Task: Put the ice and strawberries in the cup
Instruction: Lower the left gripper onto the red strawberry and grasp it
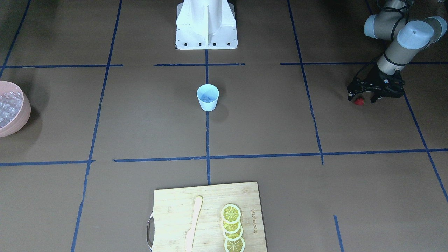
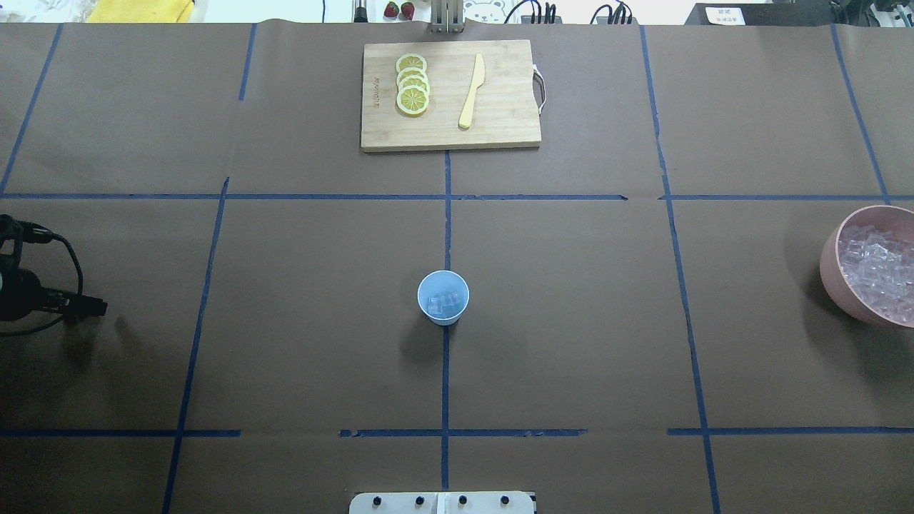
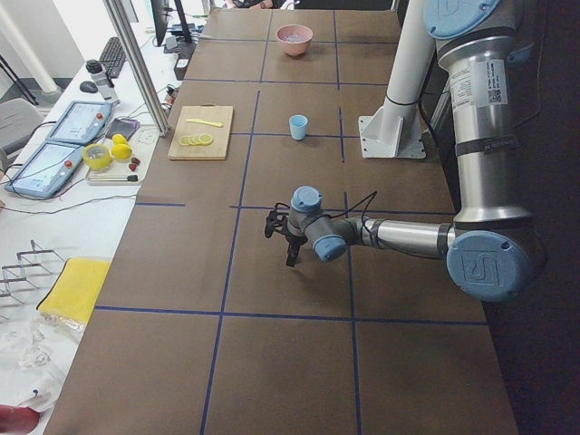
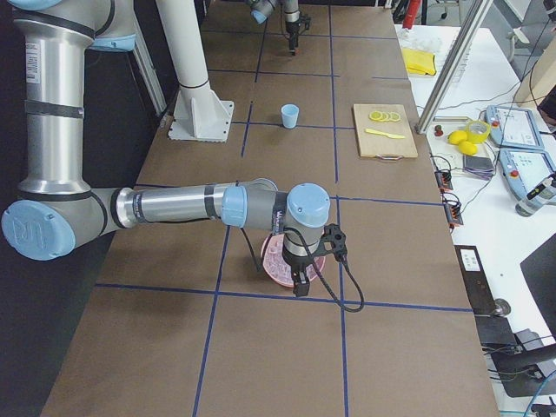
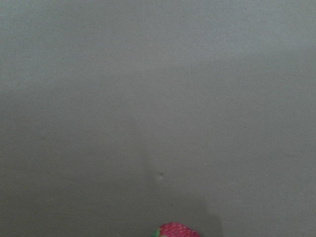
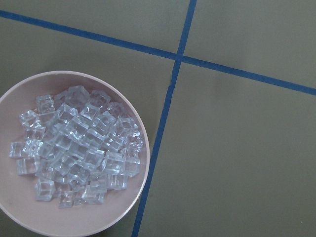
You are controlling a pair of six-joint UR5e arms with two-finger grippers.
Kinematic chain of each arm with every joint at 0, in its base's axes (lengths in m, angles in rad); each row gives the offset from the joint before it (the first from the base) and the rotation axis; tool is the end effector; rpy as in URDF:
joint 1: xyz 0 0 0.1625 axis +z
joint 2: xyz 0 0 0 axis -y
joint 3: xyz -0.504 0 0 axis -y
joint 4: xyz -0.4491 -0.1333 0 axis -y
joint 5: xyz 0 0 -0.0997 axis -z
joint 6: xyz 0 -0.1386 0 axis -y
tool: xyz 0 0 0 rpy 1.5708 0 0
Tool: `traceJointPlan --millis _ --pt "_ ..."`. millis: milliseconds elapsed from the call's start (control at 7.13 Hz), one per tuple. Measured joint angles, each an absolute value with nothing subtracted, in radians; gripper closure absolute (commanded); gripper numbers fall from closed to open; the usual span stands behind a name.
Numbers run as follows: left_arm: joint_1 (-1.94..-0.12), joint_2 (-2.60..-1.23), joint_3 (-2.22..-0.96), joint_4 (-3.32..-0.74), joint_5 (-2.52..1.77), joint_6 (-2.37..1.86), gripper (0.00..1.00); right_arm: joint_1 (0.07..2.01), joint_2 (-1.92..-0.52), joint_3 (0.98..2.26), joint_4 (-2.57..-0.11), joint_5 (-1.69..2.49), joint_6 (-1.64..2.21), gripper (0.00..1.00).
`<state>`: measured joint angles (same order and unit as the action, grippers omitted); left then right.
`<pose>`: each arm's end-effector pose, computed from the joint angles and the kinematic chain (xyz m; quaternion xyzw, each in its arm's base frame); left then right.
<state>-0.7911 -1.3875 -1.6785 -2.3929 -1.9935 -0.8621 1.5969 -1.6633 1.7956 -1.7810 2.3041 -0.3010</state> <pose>0.3077 -0.4200 0.7171 0.1001 0.3940 0.0389 0.9128 0.0533 -0.4888 0.7155 0.0225 -0.3594 -0.1140 0.9259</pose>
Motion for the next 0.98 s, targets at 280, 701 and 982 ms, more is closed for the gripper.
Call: traceJointPlan --millis 280,701,982 --pt "-0.79 -1.39 -1.677 -2.393 -1.993 -0.864 0.85 1.597 -1.664 1.797 -1.781 2.304 -0.301 0.01" --pt "-0.791 -1.388 -1.685 -2.39 -1.992 -0.854 0.97 1.597 -1.664 1.798 -1.781 2.304 -0.299 0.01" --pt "-0.796 -1.389 -1.721 -2.38 -1.997 -0.85 0.97 1.597 -1.664 1.797 -1.781 2.305 -0.298 0.01"
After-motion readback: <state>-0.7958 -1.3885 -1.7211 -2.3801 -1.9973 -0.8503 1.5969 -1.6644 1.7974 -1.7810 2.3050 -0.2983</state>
